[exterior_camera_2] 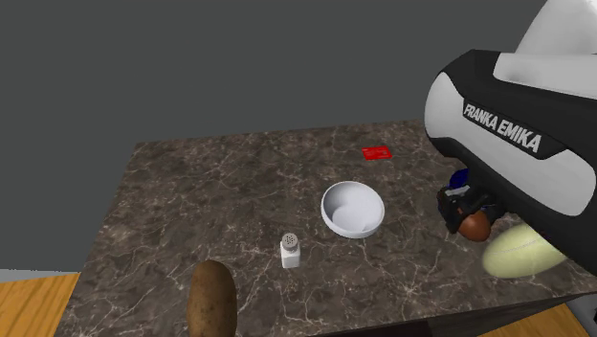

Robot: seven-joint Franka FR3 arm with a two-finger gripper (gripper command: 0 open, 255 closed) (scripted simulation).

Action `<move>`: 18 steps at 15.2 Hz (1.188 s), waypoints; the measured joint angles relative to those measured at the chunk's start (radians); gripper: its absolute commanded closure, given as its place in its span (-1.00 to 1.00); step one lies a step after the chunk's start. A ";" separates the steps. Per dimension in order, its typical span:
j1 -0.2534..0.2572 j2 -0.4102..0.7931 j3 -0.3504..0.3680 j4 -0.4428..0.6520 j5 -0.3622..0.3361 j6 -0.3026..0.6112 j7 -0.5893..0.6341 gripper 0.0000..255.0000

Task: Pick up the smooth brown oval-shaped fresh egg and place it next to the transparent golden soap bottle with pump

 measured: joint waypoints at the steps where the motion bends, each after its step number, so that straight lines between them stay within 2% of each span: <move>1: 0.000 0.003 -0.001 -0.010 -0.001 0.013 0.003 1.00; 18: -0.008 0.101 -0.049 -0.172 -0.036 0.271 0.026 1.00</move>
